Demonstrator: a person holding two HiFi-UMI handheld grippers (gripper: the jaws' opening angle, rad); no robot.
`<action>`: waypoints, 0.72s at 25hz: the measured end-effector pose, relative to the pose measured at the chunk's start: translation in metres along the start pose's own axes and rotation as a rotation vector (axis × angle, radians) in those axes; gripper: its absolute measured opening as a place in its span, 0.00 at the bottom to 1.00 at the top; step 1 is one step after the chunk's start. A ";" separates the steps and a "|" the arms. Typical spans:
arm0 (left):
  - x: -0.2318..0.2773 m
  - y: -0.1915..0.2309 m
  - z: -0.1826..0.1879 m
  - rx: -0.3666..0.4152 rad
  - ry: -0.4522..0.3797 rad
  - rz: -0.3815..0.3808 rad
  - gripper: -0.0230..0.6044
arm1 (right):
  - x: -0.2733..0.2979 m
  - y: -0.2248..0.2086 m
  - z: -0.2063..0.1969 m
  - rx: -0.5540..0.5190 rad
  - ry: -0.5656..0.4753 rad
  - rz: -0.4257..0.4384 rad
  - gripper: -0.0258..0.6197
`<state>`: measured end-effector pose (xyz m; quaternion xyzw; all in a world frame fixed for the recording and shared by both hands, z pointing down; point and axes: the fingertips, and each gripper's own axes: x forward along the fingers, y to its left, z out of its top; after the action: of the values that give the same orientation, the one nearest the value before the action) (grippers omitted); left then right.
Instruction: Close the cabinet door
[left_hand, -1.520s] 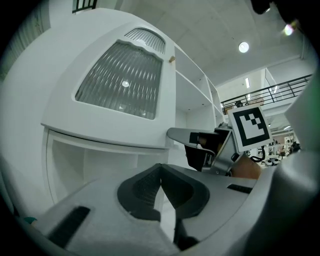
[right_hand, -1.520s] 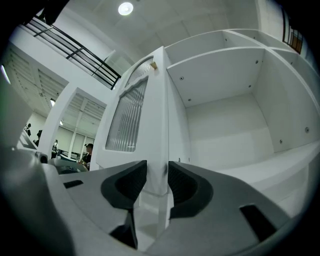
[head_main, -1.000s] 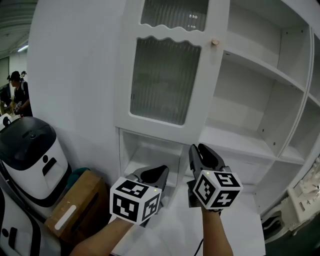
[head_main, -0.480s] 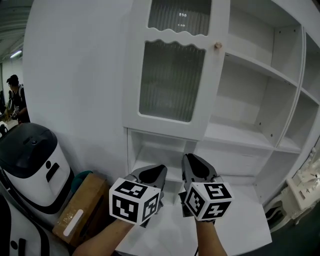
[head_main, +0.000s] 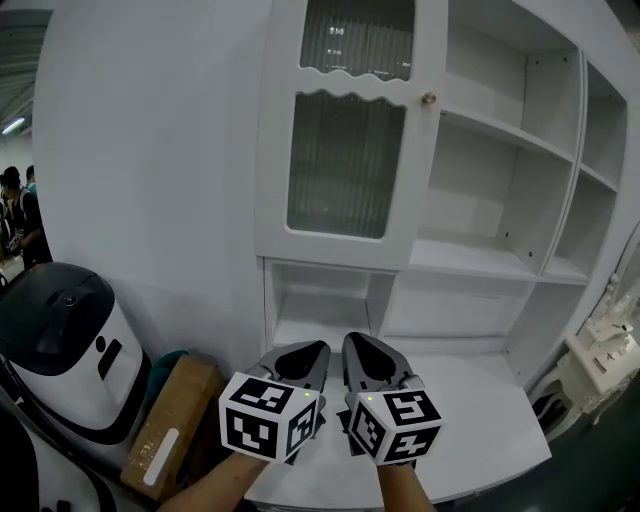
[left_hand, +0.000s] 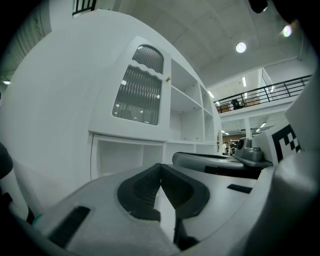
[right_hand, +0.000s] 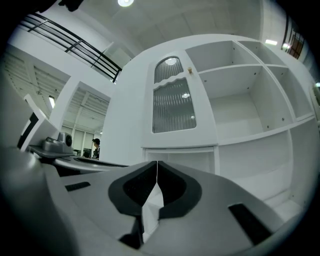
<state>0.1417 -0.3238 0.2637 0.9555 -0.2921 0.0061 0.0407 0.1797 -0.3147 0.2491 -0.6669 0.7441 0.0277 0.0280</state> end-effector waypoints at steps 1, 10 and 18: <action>-0.003 -0.001 -0.001 0.001 -0.001 -0.005 0.05 | -0.002 0.004 -0.001 0.001 0.003 -0.001 0.07; -0.019 -0.009 -0.005 0.019 -0.007 -0.015 0.05 | -0.019 0.021 -0.006 -0.006 0.018 -0.024 0.07; -0.025 -0.008 -0.006 0.018 -0.008 -0.013 0.05 | -0.022 0.025 -0.005 -0.010 0.017 -0.027 0.07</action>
<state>0.1260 -0.3029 0.2678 0.9577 -0.2860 0.0047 0.0311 0.1568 -0.2908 0.2562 -0.6773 0.7351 0.0254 0.0184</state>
